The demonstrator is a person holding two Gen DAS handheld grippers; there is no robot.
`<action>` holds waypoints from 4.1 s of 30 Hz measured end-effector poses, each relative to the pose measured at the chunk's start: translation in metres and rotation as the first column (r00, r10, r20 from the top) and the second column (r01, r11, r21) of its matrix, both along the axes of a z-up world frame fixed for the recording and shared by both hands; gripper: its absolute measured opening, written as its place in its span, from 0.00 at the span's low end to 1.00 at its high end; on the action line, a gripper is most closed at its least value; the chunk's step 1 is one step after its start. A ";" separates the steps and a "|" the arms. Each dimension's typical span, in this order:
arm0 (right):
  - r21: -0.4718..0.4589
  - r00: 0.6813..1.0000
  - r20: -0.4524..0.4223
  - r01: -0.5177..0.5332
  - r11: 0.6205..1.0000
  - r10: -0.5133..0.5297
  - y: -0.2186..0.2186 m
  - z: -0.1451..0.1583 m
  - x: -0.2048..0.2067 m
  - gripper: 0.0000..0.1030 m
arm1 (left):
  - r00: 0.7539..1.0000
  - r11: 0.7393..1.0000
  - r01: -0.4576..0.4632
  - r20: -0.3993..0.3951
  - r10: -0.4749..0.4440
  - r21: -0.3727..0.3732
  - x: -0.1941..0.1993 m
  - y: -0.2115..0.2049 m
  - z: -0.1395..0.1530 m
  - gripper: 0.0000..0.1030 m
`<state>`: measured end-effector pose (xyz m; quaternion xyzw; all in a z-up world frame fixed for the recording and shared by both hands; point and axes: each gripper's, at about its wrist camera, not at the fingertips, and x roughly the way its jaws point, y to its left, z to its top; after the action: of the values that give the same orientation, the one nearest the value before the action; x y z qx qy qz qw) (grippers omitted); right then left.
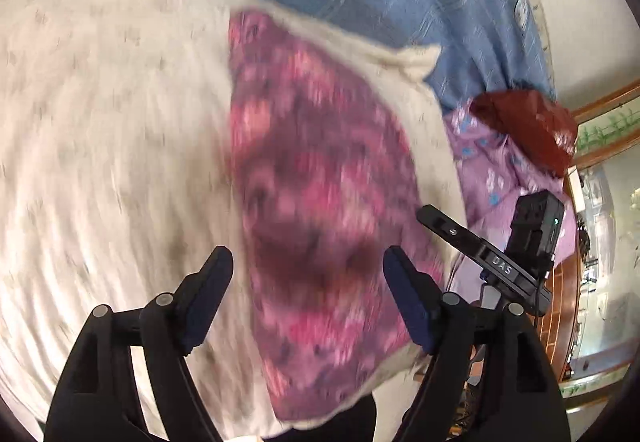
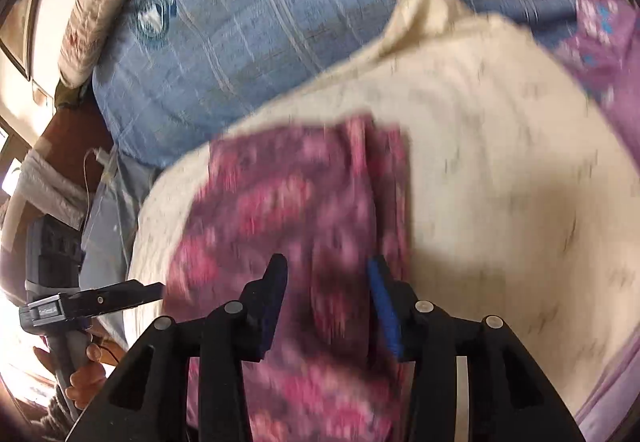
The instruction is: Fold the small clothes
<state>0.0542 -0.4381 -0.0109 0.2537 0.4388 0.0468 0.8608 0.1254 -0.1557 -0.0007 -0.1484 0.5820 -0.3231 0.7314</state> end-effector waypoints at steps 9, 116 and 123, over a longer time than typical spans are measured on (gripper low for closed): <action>-0.144 0.995 0.083 0.061 0.988 -0.050 0.017 0.011 -0.022 0.14 | 0.998 0.995 -0.007 -0.068 0.014 0.103 -0.039 -0.012 -0.031 0.73; -0.014 0.984 0.145 -0.103 0.995 0.104 0.073 0.047 -0.014 0.20 | 0.985 0.981 -0.152 0.069 0.161 -0.122 0.007 0.038 0.026 0.30; -0.056 0.911 0.352 -0.209 0.976 0.215 0.150 0.104 0.006 0.20 | 0.921 0.948 -0.255 0.251 0.298 -0.188 0.015 0.129 0.082 0.33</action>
<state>0.0599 -0.2883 0.0926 0.1845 0.3010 0.1813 0.9179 0.1402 -0.0265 0.0812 -0.2380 0.4211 -0.2773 0.8302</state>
